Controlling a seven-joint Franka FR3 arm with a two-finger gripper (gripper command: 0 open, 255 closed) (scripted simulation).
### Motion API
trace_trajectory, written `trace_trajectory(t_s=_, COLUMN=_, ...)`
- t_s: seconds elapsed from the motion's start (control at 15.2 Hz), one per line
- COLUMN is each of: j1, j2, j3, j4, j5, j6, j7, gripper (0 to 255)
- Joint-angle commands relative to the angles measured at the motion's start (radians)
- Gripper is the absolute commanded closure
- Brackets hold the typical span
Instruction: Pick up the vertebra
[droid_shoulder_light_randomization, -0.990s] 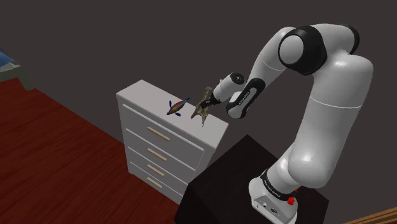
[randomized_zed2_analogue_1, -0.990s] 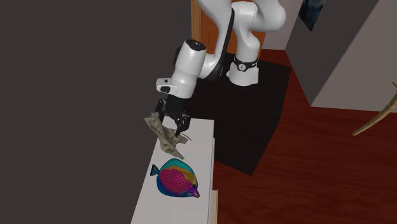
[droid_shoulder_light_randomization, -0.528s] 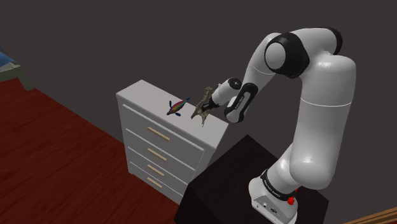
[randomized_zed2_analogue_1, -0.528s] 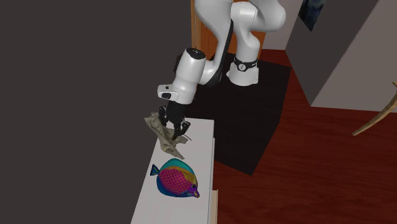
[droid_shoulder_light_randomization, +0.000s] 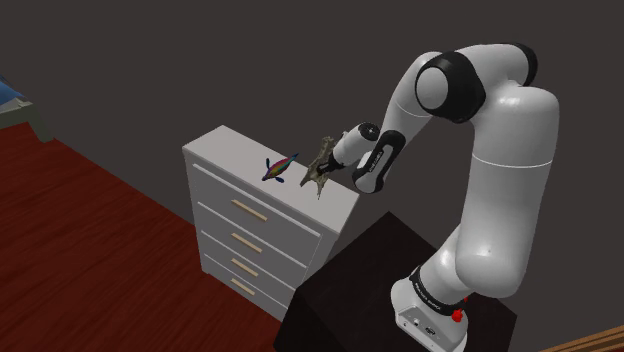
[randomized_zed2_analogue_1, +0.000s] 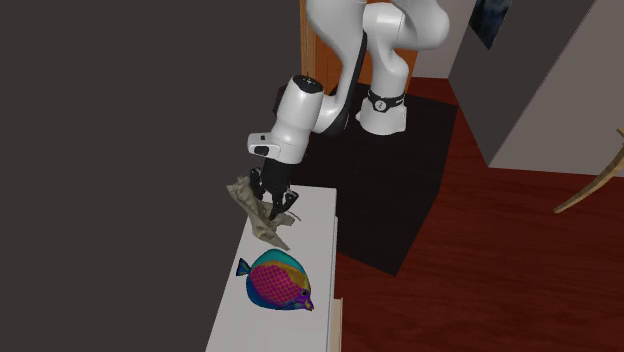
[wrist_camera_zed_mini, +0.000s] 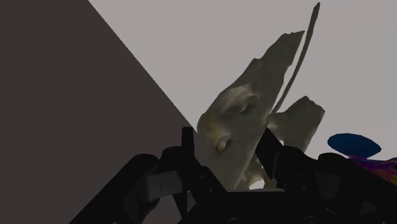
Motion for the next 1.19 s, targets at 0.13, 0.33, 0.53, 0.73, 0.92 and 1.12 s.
trace_trajectory(t_s=0.13, j1=-0.016, j2=-0.037, j3=0.013, j4=-0.008, j5=-0.017, j6=-0.03, j7=-0.001, gripper=255)
trace_trajectory(t_s=0.33, j1=-0.048, j2=-0.096, j3=0.041, j4=-0.019, j5=-0.041, j6=-0.077, j7=-0.002, gripper=255)
trace_trajectory(t_s=0.53, j1=-0.097, j2=-0.155, j3=0.089, j4=-0.028, j5=-0.06, j6=-0.126, j7=-0.006, gripper=255)
trace_trajectory(t_s=0.73, j1=-0.169, j2=-0.213, j3=0.162, j4=-0.037, j5=-0.065, j6=-0.177, j7=-0.022, gripper=255)
trace_trajectory(t_s=0.92, j1=-0.258, j2=-0.268, j3=0.259, j4=-0.048, j5=-0.037, j6=-0.226, j7=-0.064, gripper=255)
trace_trajectory(t_s=1.12, j1=-0.29, j2=-0.288, j3=0.295, j4=-0.053, j5=-0.012, j6=-0.243, j7=-0.091, gripper=255)
